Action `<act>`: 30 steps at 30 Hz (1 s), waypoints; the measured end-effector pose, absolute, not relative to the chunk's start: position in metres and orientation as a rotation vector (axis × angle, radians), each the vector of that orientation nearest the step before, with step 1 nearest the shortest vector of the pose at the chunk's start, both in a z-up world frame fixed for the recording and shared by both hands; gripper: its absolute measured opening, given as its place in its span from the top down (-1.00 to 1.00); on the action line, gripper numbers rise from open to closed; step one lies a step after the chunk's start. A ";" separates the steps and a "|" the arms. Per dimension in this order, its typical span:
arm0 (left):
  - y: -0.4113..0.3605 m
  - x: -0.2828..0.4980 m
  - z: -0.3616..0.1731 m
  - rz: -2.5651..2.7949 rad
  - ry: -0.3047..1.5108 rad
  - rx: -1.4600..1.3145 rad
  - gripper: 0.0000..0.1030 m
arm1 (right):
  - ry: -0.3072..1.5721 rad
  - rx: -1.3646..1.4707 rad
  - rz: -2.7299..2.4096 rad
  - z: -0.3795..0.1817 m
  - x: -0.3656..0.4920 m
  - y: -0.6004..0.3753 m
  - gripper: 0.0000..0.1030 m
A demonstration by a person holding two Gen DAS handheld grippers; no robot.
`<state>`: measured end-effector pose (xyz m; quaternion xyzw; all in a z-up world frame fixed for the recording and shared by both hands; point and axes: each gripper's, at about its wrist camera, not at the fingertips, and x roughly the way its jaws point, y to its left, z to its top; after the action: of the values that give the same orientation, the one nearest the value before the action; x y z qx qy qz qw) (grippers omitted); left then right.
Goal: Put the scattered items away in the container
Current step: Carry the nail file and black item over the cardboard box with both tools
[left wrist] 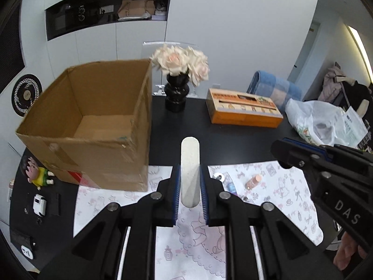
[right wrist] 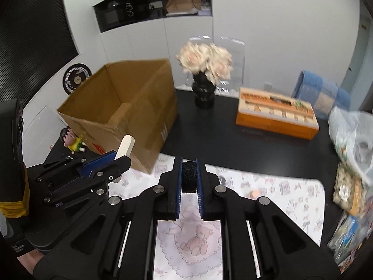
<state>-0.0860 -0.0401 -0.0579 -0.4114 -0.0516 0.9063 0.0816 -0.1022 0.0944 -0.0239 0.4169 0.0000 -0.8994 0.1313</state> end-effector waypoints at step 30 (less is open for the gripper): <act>-0.220 -0.145 -0.024 2.912 -0.235 -1.321 0.69 | 0.145 1.128 -2.380 0.008 -0.200 -0.104 0.77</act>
<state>-0.1454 -0.2199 -0.0245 -0.4119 -0.0732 0.9077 -0.0323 -0.2005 -0.1037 0.0079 0.4141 0.0531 -0.8738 0.2492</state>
